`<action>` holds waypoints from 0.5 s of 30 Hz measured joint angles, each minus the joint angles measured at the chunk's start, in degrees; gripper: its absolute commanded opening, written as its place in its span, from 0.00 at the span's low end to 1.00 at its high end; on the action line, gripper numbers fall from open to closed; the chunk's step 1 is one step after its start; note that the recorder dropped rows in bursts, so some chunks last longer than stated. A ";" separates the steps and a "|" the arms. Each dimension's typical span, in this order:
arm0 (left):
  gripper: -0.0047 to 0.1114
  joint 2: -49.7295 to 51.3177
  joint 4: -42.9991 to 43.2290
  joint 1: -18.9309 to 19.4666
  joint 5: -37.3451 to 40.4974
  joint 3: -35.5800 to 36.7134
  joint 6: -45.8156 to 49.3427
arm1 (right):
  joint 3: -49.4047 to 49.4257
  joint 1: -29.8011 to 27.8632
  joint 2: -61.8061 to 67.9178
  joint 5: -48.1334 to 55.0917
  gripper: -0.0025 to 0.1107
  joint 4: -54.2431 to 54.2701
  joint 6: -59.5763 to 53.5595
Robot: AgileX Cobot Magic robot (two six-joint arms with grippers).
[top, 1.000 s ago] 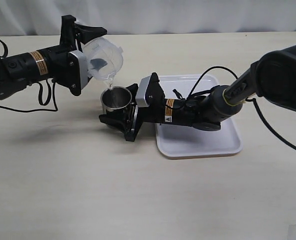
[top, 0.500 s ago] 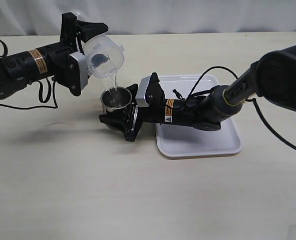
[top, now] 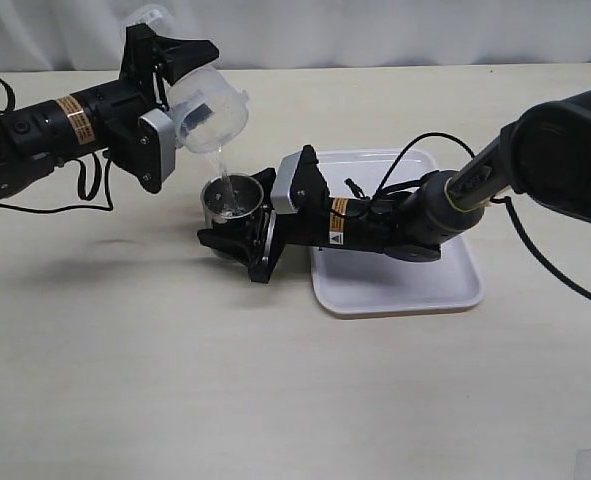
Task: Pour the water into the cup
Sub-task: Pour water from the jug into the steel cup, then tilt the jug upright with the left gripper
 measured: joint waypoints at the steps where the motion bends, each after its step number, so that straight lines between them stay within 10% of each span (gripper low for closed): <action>1: 0.04 0.00 0.00 0.00 -0.13 0.00 0.28 | 0.00 0.00 0.00 0.00 0.06 0.00 0.00; 15: 0.04 0.00 -0.23 0.00 -2.85 0.00 4.36 | 0.00 0.00 0.00 0.00 0.06 0.00 0.09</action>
